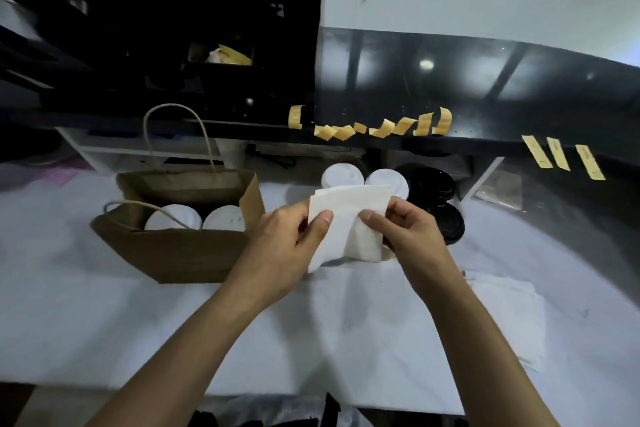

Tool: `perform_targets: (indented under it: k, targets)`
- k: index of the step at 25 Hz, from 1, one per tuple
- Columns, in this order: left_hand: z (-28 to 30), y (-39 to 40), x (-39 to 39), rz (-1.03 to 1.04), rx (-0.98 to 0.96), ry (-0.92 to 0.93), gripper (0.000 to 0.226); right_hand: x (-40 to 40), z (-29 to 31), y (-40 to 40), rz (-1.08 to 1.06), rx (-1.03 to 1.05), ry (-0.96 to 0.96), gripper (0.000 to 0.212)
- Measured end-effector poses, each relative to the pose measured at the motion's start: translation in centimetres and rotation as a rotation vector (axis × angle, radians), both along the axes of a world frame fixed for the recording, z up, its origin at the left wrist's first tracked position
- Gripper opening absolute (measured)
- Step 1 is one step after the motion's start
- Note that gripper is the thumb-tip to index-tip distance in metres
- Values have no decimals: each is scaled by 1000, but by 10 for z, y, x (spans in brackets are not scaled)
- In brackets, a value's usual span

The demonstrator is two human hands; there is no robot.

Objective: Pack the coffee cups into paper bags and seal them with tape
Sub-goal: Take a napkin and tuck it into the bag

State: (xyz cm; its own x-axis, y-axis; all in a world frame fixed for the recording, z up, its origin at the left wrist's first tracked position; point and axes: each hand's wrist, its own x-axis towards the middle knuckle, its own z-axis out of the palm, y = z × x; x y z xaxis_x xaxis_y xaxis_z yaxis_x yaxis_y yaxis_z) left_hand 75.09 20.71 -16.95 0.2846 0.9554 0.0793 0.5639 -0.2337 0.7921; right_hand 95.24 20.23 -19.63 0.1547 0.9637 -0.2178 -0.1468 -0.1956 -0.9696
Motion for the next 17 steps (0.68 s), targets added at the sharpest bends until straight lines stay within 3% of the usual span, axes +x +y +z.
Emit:
perform_targets:
  k: [3, 7, 14, 17]
  targets:
    - [13, 5, -25, 12, 101, 33, 23, -17, 9, 15, -108, -60, 30, 17]
    - [37, 9, -62, 54, 300, 59, 31, -39, 23, 36, -197, -76, 2, 14]
    - [72, 14, -124, 183, 597, 99, 28, -90, 35, 55, -333, 41, -117, 12]
    - [69, 24, -157, 282, 600, 115, 25, -114, 38, 59, -378, 131, -206, 8]
